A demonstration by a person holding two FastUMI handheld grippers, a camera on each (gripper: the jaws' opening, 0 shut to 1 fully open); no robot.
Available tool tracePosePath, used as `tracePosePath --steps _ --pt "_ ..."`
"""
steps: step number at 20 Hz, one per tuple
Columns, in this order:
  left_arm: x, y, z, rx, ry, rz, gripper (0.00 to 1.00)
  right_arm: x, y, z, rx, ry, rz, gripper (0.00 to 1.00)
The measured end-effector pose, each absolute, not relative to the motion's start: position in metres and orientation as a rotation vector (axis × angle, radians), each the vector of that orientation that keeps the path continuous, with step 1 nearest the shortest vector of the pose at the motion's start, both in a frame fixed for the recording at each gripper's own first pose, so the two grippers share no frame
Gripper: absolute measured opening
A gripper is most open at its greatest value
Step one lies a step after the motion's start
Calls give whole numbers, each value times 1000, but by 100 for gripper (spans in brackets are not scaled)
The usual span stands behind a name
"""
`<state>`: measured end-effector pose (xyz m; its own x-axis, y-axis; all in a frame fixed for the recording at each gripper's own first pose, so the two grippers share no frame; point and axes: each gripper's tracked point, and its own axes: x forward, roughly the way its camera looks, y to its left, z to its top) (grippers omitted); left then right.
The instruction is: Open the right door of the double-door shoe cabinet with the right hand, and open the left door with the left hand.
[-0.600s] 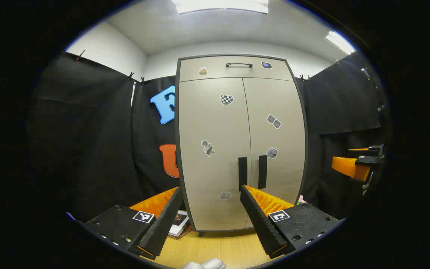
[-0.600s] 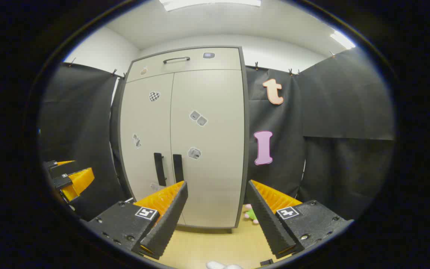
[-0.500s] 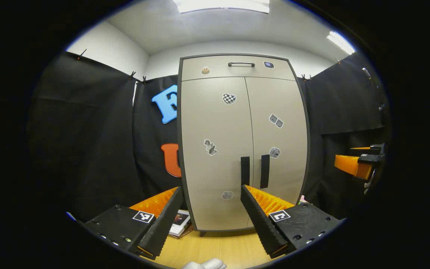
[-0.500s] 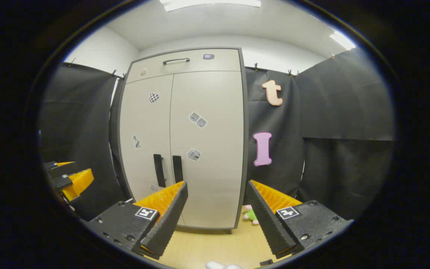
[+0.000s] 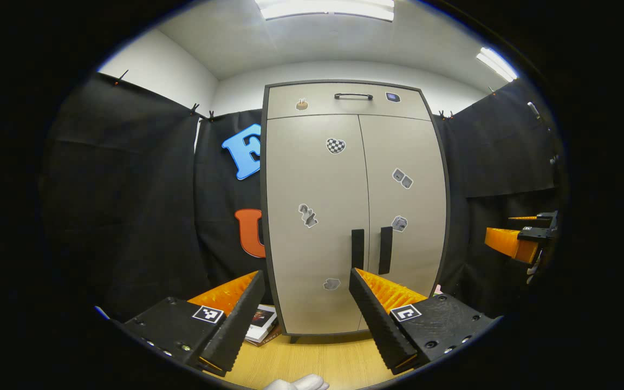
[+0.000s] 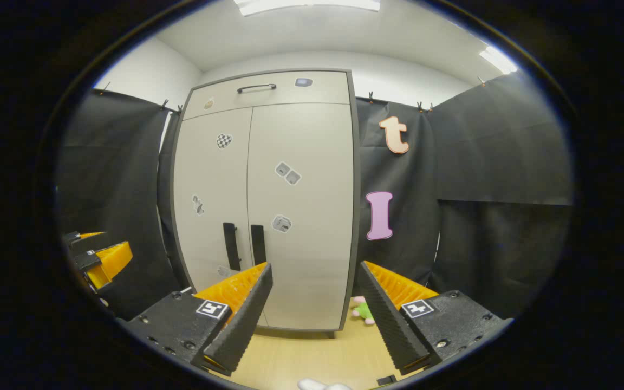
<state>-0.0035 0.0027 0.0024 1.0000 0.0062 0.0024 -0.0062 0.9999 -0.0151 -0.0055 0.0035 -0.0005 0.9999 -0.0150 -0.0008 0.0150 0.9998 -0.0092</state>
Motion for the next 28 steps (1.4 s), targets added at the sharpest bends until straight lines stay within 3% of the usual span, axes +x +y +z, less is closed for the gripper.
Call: tracePosePath --steps 11,28 --pt "-11 21 -8 -16 5 45 96 28 26 -8 -27 -1 -12 100" --pt "-20 46 -16 34 -1 130 96 217 119 -46 -22 46 32 100"
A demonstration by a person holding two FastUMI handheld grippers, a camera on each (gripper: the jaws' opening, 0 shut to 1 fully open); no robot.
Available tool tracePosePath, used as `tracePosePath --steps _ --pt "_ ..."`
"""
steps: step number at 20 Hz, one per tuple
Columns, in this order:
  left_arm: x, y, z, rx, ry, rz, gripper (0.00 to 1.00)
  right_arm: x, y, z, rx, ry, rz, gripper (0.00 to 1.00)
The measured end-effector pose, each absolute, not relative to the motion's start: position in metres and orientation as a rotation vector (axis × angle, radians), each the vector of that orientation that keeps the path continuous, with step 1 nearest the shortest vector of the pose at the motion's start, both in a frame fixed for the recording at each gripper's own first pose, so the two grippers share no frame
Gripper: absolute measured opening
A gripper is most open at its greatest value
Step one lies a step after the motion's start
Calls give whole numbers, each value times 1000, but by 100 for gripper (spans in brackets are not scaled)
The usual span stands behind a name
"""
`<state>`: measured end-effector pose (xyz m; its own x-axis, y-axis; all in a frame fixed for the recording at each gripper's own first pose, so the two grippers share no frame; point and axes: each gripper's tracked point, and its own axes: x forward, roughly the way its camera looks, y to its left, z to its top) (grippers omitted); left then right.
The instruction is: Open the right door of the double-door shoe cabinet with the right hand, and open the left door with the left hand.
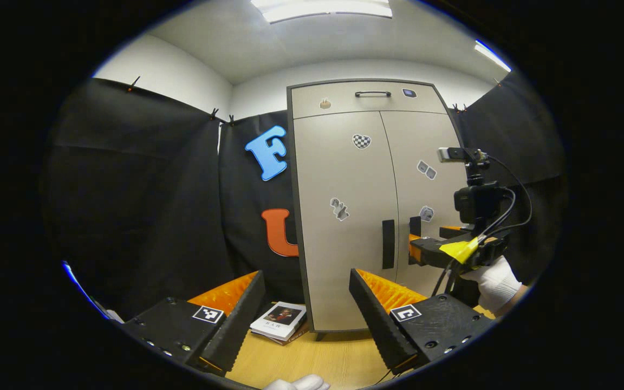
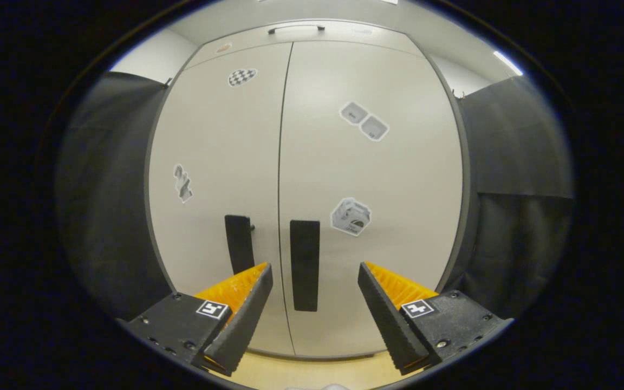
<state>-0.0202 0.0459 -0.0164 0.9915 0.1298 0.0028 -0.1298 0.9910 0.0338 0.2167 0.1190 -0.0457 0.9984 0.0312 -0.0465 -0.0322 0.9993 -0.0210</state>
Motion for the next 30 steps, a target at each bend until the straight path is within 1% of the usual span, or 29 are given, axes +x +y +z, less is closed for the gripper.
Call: tracePosePath --steps 4,5,7,8,9,10,12,13,14,15,16,17,19,24,30 --pt "-15 54 -22 18 20 150 96 247 121 -57 -29 73 18 99" --pt "-12 56 -23 20 23 157 96 252 121 -60 -30 84 17 98" --pt "-8 60 -24 24 27 164 96 259 122 -64 -28 90 13 92" --pt "-7 62 -25 24 30 166 96 262 123 -66 -27 95 11 80" --pt "-4 64 -25 24 31 167 96 260 122 -64 -20 93 -2 78" --pt "-3 66 -26 25 33 170 96 264 120 -65 -21 88 -17 71" --pt "-1 69 -25 24 36 173 96 264 120 -66 -28 92 -26 63" --pt "-1 70 -26 21 38 175 96 263 121 -66 -26 90 -26 62" --pt "-1 71 -25 20 36 175 96 263 122 -67 -26 91 -26 53" --pt "-1 74 -25 20 34 176 96 265 124 -67 -15 90 -25 48" --pt "-2 75 -25 19 34 176 96 263 123 -67 -17 92 -24 39" --pt "-3 76 -26 17 32 176 96 263 123 -66 -23 98 -23 36" --pt "-5 78 -25 14 30 173 96 262 123 -67 -25 108 -15 36" --pt "-15 84 -24 -2 22 169 96 249 122 -70 -17 119 17 30" --pt "-27 86 -26 -10 16 160 96 212 110 -73 -25 117 28 31"
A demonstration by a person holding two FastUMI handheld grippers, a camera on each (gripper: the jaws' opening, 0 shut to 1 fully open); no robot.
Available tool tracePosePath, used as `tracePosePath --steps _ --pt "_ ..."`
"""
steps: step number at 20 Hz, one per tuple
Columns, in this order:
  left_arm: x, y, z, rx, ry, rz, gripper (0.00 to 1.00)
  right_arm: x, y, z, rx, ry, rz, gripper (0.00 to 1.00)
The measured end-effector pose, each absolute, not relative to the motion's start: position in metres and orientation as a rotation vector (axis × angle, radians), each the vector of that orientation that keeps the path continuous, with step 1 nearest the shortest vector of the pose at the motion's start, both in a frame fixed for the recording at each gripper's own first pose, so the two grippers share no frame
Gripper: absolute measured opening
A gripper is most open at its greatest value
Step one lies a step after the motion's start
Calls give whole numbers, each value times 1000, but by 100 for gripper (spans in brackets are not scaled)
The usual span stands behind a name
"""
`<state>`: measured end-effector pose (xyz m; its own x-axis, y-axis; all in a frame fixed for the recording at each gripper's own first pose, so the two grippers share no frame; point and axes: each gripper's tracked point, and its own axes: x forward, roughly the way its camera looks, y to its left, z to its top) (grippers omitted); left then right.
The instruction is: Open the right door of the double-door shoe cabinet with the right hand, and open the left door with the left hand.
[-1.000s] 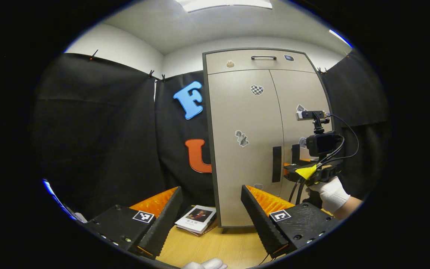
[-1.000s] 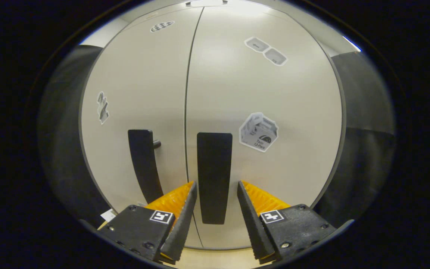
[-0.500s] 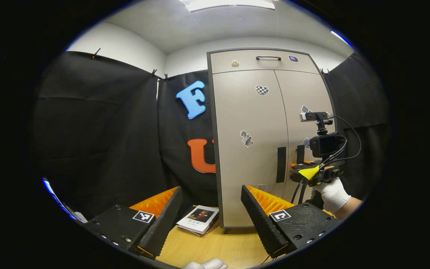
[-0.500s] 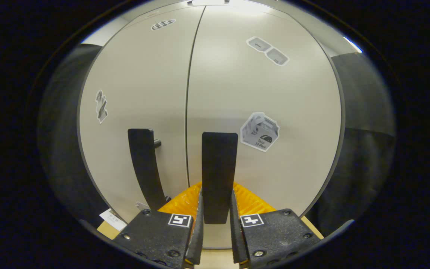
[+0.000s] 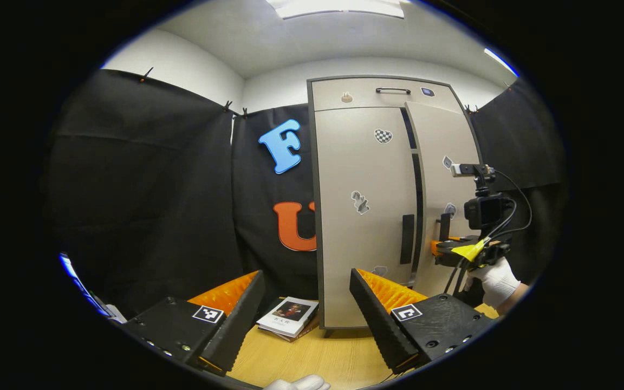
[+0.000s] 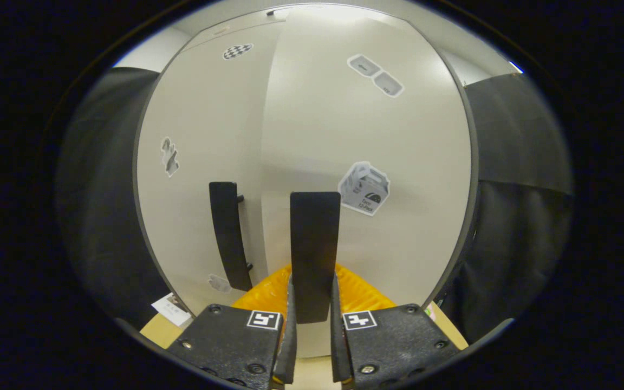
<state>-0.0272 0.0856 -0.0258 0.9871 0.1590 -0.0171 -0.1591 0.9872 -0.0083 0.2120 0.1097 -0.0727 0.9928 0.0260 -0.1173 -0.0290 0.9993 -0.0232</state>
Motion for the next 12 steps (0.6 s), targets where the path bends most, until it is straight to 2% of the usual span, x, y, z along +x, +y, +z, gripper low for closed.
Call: tracePosePath --steps 12 --pt "-43 67 -25 -8 12 110 96 141 62 -77 -1 119 20 27"
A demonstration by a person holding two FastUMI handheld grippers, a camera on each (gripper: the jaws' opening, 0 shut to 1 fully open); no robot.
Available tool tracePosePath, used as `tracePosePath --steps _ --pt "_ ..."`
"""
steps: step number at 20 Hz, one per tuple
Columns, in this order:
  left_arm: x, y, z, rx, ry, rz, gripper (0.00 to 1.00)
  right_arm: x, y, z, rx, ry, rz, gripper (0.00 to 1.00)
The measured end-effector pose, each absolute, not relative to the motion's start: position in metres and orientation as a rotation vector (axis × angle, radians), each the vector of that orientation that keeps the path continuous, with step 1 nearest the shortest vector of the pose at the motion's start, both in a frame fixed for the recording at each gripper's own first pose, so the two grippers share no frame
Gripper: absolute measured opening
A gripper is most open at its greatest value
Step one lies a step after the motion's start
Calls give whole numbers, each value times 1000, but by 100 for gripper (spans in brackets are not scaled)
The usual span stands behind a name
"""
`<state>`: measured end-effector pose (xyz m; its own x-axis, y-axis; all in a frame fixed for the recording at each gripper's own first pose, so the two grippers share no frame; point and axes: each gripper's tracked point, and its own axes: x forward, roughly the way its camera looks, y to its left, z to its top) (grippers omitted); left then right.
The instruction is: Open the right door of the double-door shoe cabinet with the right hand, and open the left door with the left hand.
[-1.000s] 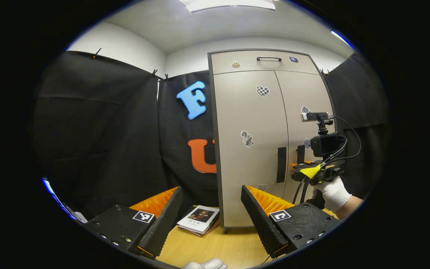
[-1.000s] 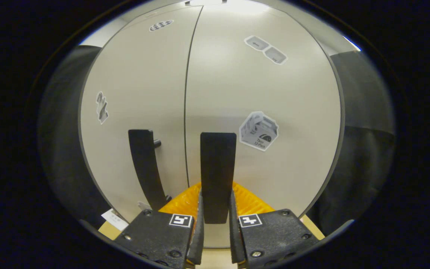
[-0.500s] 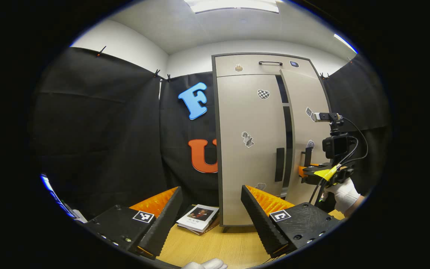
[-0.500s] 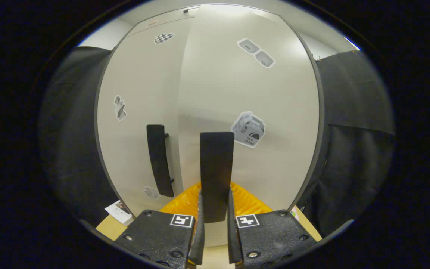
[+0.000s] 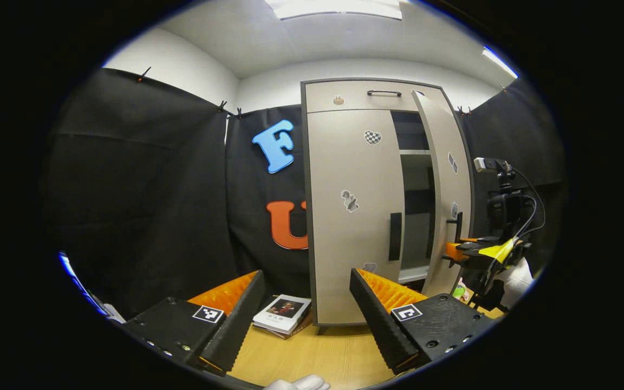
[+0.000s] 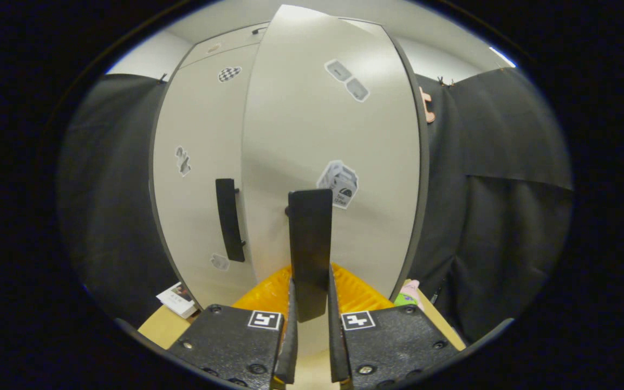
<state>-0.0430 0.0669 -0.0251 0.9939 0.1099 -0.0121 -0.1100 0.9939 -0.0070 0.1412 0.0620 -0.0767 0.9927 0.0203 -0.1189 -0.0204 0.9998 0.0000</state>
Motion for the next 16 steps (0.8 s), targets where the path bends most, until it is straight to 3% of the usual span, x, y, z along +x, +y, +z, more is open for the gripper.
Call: tracePosePath --steps 4,16 --pt "-45 55 -24 -3 10 90 96 120 40 -76 1 116 20 28" --pt "-30 -3 -15 -5 -8 4 96 80 -24 -77 0 121 19 17"
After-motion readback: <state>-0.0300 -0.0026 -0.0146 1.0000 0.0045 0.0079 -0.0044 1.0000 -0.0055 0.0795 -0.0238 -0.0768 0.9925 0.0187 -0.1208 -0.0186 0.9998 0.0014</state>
